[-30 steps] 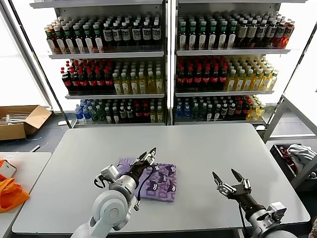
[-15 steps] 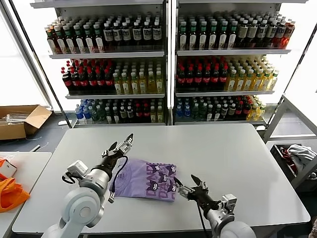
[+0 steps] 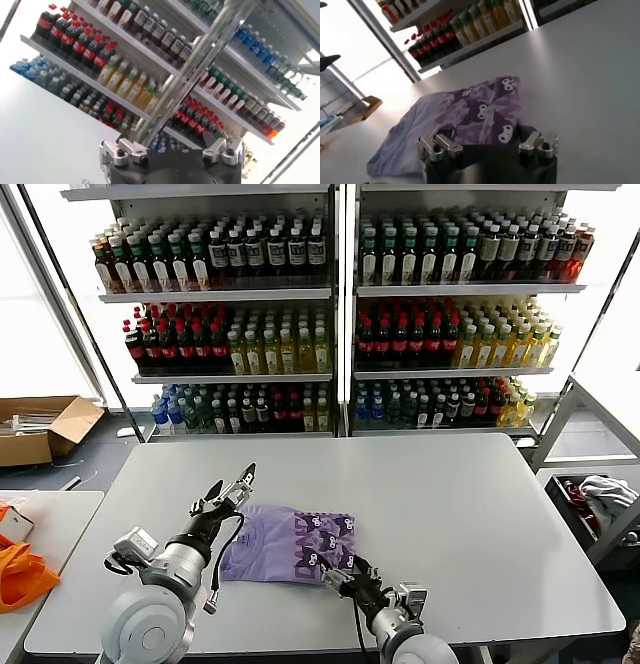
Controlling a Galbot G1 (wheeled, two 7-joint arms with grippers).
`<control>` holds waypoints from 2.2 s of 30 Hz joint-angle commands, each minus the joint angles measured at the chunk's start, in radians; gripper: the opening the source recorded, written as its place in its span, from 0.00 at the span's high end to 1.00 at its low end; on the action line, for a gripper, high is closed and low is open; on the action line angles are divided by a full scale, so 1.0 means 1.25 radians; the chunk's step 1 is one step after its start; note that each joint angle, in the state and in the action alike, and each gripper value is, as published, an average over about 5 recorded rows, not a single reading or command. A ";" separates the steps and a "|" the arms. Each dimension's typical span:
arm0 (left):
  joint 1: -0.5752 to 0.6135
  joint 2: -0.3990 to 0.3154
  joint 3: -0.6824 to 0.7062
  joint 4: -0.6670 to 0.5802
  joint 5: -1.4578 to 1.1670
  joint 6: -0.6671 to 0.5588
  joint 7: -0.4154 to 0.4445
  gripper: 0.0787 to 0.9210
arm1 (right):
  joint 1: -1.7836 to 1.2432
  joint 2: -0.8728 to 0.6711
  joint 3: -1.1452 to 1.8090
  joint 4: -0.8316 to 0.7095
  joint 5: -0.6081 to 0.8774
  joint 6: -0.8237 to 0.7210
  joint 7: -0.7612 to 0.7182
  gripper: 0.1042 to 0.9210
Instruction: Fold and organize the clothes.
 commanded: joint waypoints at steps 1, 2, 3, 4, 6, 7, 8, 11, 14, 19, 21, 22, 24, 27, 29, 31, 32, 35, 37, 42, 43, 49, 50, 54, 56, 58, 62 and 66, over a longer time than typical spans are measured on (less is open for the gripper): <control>0.047 -0.007 -0.022 -0.024 0.009 0.000 0.011 0.12 | 0.028 0.043 -0.045 -0.039 0.020 -0.004 0.090 0.15; 0.049 -0.006 -0.023 -0.025 0.010 0.001 0.011 0.12 | 0.030 0.043 -0.044 -0.039 0.019 -0.006 0.083 0.16; 0.051 -0.006 -0.024 -0.026 0.011 0.002 0.011 0.12 | 0.032 0.042 -0.040 -0.039 0.018 -0.010 0.071 0.19; 0.052 -0.005 -0.026 -0.027 0.012 0.003 0.011 0.12 | 0.033 0.039 -0.035 -0.038 0.014 -0.019 0.059 0.23; 0.055 -0.003 -0.029 -0.028 0.014 0.005 0.011 0.12 | 0.035 0.026 -0.020 -0.033 -0.009 -0.053 0.023 0.29; 0.056 -0.002 -0.031 -0.027 0.014 0.005 0.011 0.12 | 0.036 0.015 -0.012 -0.029 -0.025 -0.075 0.005 0.33; 0.057 -0.002 -0.032 -0.025 0.014 0.006 0.011 0.12 | 0.037 0.005 -0.004 -0.025 -0.042 -0.097 -0.010 0.36; 0.060 -0.010 -0.035 -0.016 0.015 0.007 0.011 0.12 | 0.039 -0.014 0.018 -0.016 -0.078 -0.132 -0.037 0.47; 0.063 -0.021 -0.036 -0.014 0.018 0.010 0.011 0.12 | 0.039 -0.024 0.043 -0.005 -0.087 -0.144 -0.055 0.57; 0.065 -0.020 -0.046 -0.014 0.019 0.012 0.015 0.12 | 0.027 -0.072 0.101 0.031 -0.097 -0.160 -0.113 0.76; 0.064 -0.016 -0.054 -0.013 0.018 0.012 0.017 0.12 | 0.020 -0.099 0.130 0.035 -0.113 -0.162 -0.147 0.82; 0.063 -0.014 -0.057 -0.013 0.017 0.013 0.018 0.12 | 0.017 -0.113 0.147 0.034 -0.120 -0.162 -0.164 0.86; 0.064 -0.012 -0.062 -0.013 0.016 0.014 0.019 0.12 | 0.009 -0.141 0.184 0.030 -0.127 -0.162 -0.195 0.92; 0.069 -0.014 -0.066 -0.013 0.015 0.017 0.021 0.12 | -0.002 -0.175 0.244 0.021 -0.129 -0.158 -0.228 0.98; 0.072 -0.018 -0.067 -0.013 0.015 0.018 0.024 0.12 | -0.002 -0.182 0.271 0.013 -0.139 -0.151 -0.240 0.99; 0.073 -0.022 -0.065 -0.013 0.017 0.019 0.026 0.12 | 0.001 -0.177 0.280 0.014 -0.154 -0.146 -0.247 0.99; 0.073 -0.024 -0.064 -0.013 0.018 0.019 0.027 0.12 | 0.001 -0.174 0.283 0.022 -0.161 -0.144 -0.249 0.99; 0.075 -0.023 -0.064 -0.020 0.022 0.019 0.031 0.12 | -0.012 -0.165 0.305 0.055 -0.216 -0.142 -0.243 0.95; 0.080 -0.019 -0.070 -0.026 0.022 0.018 0.037 0.12 | -0.017 -0.156 0.335 0.073 -0.255 -0.132 -0.227 0.89; 0.101 -0.018 -0.080 -0.031 0.039 0.015 0.054 0.12 | 0.016 -0.136 0.367 0.110 -0.223 -0.105 -0.181 0.71; 0.106 -0.019 -0.081 -0.031 0.046 0.013 0.059 0.12 | 0.033 -0.130 0.345 0.113 -0.219 -0.100 -0.171 0.68; 0.116 -0.026 -0.083 -0.037 0.070 0.019 0.081 0.12 | 0.165 -0.037 0.084 0.070 -0.216 -0.077 -0.101 0.47; 0.116 -0.025 -0.085 -0.041 0.070 0.025 0.087 0.12 | 0.185 -0.016 0.041 0.049 -0.218 -0.075 -0.091 0.42; 0.113 -0.019 -0.099 -0.042 0.085 0.056 0.130 0.12 | 0.237 0.059 -0.083 -0.055 -0.233 -0.078 -0.073 0.29; 0.109 -0.014 -0.113 -0.030 0.108 0.070 0.165 0.12 | 0.245 0.082 -0.109 -0.089 -0.238 -0.091 -0.065 0.22; 0.102 -0.006 -0.127 -0.015 0.132 0.083 0.198 0.12 | 0.243 0.094 -0.126 -0.113 -0.239 -0.105 -0.041 0.17; 0.090 0.005 -0.144 0.000 0.157 0.089 0.226 0.12 | 0.220 0.090 -0.156 -0.148 -0.221 -0.104 0.025 0.12; 0.097 -0.001 -0.153 0.005 0.158 0.086 0.238 0.12 | 0.217 0.093 -0.184 -0.178 -0.195 -0.089 0.072 0.12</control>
